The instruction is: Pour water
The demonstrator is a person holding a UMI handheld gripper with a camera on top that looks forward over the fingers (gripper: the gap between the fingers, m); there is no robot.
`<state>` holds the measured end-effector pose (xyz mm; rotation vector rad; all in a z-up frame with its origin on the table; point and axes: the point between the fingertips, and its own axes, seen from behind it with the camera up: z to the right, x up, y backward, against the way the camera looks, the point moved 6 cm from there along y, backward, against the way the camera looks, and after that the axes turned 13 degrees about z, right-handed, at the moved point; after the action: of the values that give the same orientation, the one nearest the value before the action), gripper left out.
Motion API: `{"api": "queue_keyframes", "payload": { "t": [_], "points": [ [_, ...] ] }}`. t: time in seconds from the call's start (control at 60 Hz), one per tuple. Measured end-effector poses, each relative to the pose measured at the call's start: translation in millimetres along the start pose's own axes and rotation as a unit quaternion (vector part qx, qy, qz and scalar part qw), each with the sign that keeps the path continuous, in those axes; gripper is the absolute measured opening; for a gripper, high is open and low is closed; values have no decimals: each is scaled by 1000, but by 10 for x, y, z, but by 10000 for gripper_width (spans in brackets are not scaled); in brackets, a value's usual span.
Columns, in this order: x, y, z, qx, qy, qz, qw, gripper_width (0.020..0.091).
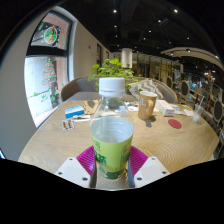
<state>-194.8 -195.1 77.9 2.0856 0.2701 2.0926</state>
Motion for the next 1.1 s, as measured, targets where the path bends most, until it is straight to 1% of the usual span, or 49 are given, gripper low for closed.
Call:
{"api": "queue_keyframes", "payload": {
  "t": [0.017,0.05,0.067,0.167,0.233,0.283,0.417,0.483,0.55,0.6,0.667,0.717,0.783,0.867,0.967,1.05,1.1],
  "points": [
    [3,-2,-7,3,2,-1,1000,409],
    [12,-5,-17,4,8,-7,1000,403],
    [25,-5,-28,5,10,-8,1000,387],
    [169,-2,-103,20,9,-7,1000,387],
    [356,-14,-143,26,2,2,1000,387],
    [537,-42,-174,36,-10,7,999,387],
    [1177,-248,-308,72,-82,39,993,388],
    [1543,-391,-391,99,-147,51,983,386],
    [1852,-607,-377,127,-245,58,959,385],
    [2058,-777,-322,142,-319,59,935,386],
    [2262,-1024,-266,158,-419,53,893,384],
    [2417,-1147,-245,168,-503,40,847,383],
    [2502,-1434,-129,178,-604,30,776,383],
    [2554,-1718,77,169,-698,16,696,382],
    [2513,-1993,309,158,-775,4,612,386],
    [2410,-2255,365,148,-821,-10,551,386],
    [2348,-2302,465,136,-843,-16,521,383]
  ]
}}
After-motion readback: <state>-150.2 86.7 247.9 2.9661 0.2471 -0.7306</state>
